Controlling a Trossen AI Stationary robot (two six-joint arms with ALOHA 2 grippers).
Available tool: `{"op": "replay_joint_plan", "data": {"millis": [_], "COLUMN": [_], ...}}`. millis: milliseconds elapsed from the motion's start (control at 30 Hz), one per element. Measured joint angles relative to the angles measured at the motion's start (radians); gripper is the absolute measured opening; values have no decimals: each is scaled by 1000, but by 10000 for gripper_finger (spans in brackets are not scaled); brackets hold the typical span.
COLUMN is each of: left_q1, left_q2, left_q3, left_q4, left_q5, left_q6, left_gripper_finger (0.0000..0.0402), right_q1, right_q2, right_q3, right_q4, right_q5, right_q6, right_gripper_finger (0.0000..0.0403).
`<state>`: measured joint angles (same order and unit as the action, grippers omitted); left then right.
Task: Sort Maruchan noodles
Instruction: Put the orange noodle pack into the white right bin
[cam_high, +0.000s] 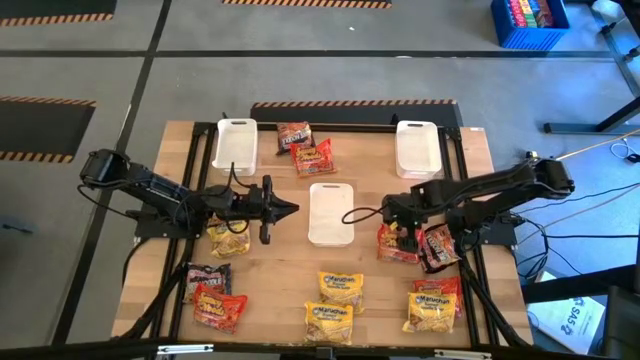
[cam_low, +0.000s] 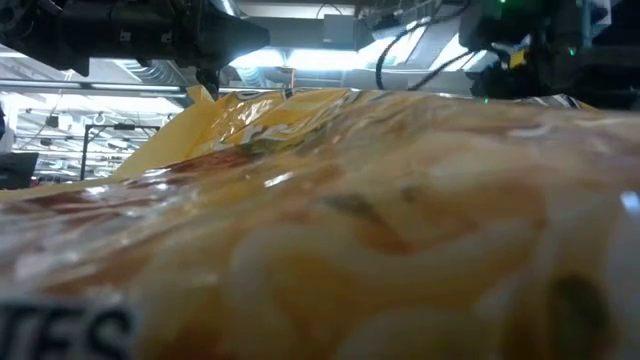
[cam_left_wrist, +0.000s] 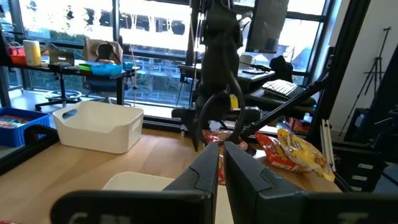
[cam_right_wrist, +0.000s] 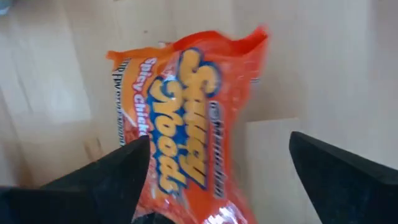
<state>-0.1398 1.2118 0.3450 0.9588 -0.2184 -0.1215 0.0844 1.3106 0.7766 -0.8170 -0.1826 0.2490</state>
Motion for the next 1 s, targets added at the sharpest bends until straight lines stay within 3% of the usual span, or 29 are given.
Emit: {"op": "replay_joint_plan", "data": {"millis": [333,467,1000], "left_q1": [0,0,2], "left_q2": [0,0,0], "left_q3": [0,0,0], "left_q4": [0,0,0], "left_q5": [-4,-4,-5], "left_q6": [0,0,1], "left_gripper_finger": [20,20,20], "right_q1": [0,0,0], "right_q2": [1,1,53], "right_q3": [-159,-176,-173], "right_q4": [227,306,362], "right_q5": [-149,-206,-318], "right_q6": [62,61,12], "right_gripper_finger": [335,305,35]}}
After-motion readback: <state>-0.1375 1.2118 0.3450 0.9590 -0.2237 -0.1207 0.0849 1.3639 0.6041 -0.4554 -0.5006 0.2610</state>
